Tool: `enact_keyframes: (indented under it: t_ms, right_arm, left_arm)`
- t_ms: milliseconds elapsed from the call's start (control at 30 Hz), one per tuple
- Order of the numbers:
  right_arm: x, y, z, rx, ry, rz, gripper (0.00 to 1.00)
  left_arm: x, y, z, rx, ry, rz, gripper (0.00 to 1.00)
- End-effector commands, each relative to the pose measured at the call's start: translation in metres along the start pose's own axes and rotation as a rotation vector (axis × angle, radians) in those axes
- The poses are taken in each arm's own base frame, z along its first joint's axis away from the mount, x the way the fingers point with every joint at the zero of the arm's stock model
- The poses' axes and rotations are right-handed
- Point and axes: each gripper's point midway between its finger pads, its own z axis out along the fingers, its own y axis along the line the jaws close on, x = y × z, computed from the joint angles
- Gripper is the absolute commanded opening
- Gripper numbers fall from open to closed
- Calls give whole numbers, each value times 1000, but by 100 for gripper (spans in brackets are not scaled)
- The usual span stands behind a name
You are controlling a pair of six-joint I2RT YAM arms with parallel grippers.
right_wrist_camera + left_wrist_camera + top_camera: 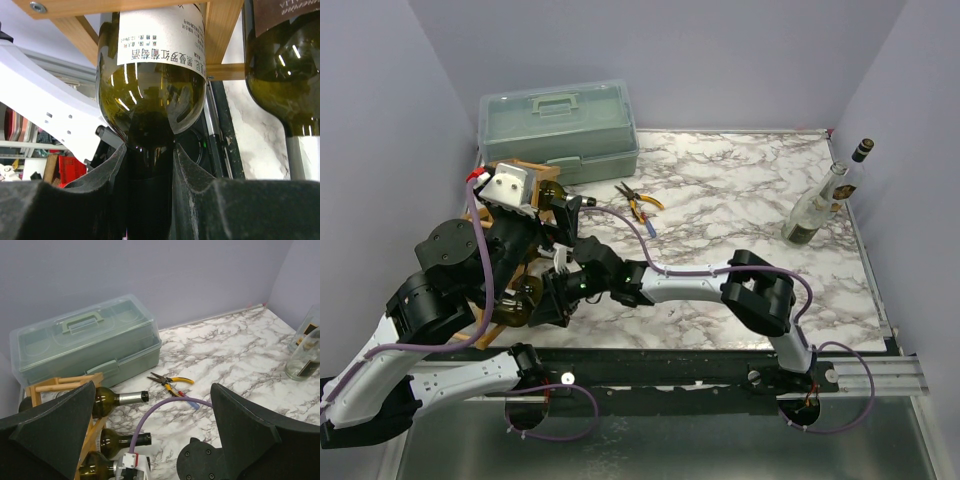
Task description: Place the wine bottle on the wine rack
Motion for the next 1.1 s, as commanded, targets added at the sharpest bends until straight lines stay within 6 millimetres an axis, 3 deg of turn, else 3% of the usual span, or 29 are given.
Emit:
enact_keyframes:
  t_ms: [0,133,233,700,933,1067]
  right_arm:
    - [-48,28,11,-73,-151,-90,1]
    - [-47,22,17,-61,-144,-88,1]
    - [-46,15,18,-29,-143,-89,20]
    - [-40,13,2,38,-126,-116,63]
    - [-48,18,-30,153,-135,-189,70]
    - [-61,7,-77,290,-182,-246,70]
  left_arm:
    - [1,0,-1,7,7,14,99]
    - [3,0,-1,7,10,18,99]
    - [4,0,-1,10,12,19,99]
    - [6,-9,8,25,10,43,99]
    - [-4,-10,10,24,-16,34,99]
    - [-16,-6,10,12,-66,25,99]
